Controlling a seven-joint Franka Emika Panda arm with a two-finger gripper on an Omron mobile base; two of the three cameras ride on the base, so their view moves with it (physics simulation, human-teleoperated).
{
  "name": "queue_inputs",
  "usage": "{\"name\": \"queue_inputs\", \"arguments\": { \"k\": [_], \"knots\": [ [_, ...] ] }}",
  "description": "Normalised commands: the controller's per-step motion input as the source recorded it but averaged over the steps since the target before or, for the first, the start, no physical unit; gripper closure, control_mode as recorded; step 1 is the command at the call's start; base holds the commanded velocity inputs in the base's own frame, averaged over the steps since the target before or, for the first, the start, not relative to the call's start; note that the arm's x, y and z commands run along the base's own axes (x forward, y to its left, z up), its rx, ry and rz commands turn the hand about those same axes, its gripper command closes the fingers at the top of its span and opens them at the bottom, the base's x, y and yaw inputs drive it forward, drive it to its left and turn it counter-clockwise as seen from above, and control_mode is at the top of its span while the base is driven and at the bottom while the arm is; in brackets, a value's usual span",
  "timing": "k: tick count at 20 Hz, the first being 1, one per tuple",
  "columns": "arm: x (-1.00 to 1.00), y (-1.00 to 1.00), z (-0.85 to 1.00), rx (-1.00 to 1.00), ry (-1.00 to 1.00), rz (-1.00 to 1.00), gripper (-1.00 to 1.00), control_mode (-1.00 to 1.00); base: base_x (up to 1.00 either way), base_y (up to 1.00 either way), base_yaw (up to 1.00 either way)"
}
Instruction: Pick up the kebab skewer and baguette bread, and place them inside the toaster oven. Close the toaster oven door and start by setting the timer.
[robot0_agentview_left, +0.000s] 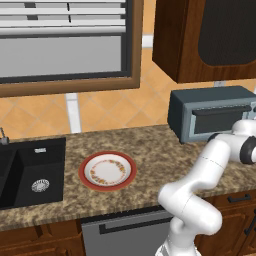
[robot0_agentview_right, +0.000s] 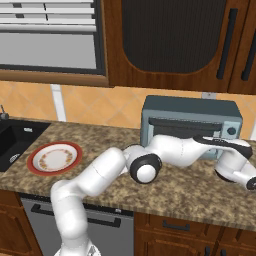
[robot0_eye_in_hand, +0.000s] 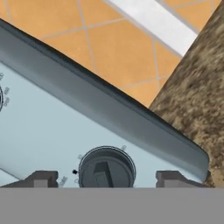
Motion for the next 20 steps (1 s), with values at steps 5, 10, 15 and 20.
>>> {"name": "queue_inputs", "arguments": {
  "k": [5,10,15,20],
  "knots": [
    [0.03,0.02,0.00,0.00,0.00,0.00,-1.00,-1.00,0.00,0.00,0.00],
    [0.07,0.06,0.00,0.00,0.00,0.00,-1.00,-1.00,0.00,0.00,0.00],
    [0.19,0.06,0.00,0.00,0.00,0.00,1.00,-1.00,0.00,0.00,0.00],
    [0.26,0.06,0.00,0.00,-0.01,-0.01,1.00,-1.00,0.00,0.00,0.00]
  ]
}}
